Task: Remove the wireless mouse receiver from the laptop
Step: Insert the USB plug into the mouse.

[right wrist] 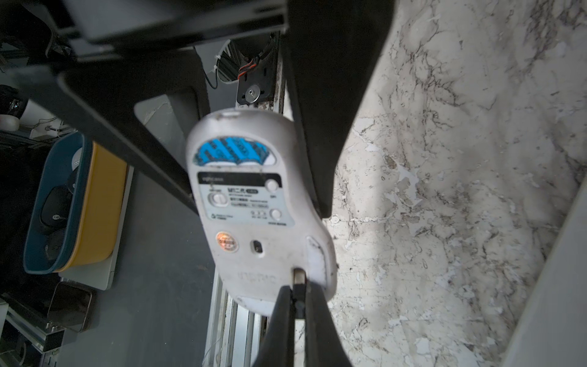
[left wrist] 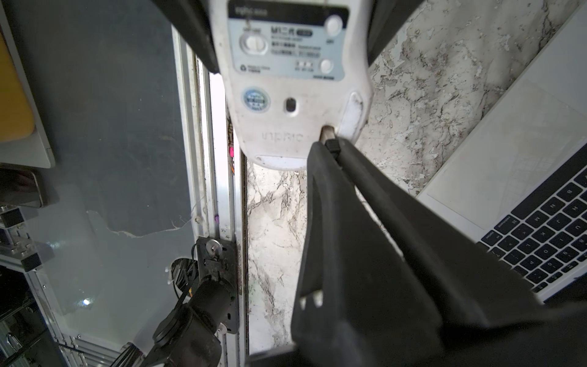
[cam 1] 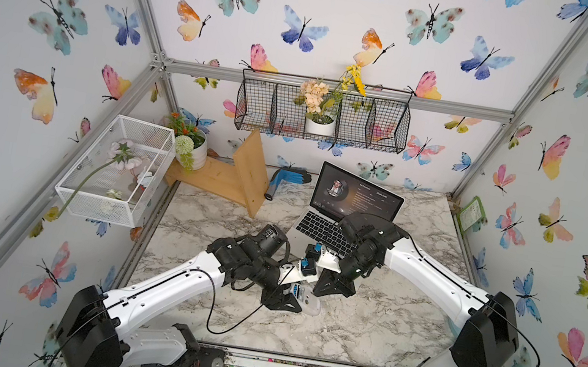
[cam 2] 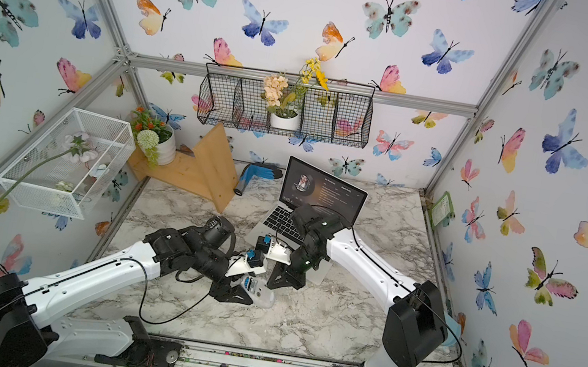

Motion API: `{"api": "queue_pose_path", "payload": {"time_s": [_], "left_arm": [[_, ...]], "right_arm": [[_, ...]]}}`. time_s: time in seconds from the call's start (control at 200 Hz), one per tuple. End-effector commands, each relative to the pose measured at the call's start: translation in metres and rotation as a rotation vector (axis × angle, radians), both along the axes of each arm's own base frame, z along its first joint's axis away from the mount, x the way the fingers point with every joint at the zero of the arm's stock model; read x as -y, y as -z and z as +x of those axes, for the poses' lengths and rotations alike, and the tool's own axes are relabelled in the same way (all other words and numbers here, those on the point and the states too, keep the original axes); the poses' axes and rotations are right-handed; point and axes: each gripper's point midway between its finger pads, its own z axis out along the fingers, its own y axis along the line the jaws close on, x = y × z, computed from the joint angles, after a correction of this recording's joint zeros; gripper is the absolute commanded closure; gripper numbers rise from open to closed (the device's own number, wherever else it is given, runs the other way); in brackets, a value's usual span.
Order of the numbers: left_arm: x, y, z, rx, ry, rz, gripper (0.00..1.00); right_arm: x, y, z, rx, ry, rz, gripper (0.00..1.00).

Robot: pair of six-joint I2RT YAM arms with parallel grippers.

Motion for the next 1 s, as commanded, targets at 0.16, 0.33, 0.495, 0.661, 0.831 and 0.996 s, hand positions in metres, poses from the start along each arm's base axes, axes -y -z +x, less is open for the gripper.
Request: {"api": "queue_pose_path", "payload": {"time_s": [0.16, 0.33, 0.495, 0.661, 0.831, 0.996], "left_arm": [[0.012, -0.058, 0.017, 0.176, 0.009, -0.240, 1.00], [0.013, -0.057, 0.017, 0.175, 0.015, -0.241, 1.00], [0.012, -0.059, 0.018, 0.192, 0.005, -0.248, 1.00], [0.015, -0.055, 0.025, 0.185, -0.051, -0.278, 1.00], [0.020, -0.043, 0.026, 0.138, -0.100, -0.365, 1.00], [0.014, -0.045, 0.026, 0.224, -0.142, -0.467, 1.00]], "right_arm": [[-0.001, -0.006, -0.012, -0.020, -0.043, -0.007, 0.96], [-0.006, -0.013, -0.014, -0.022, -0.063, 0.019, 0.98], [-0.007, -0.010, -0.014, -0.030, -0.056, 0.003, 0.98], [-0.004, -0.002, -0.009, -0.017, -0.038, -0.045, 0.98], [0.000, 0.013, -0.007, -0.032, -0.037, -0.103, 0.98], [0.001, 0.017, -0.005, -0.016, -0.046, -0.113, 0.98]]}}
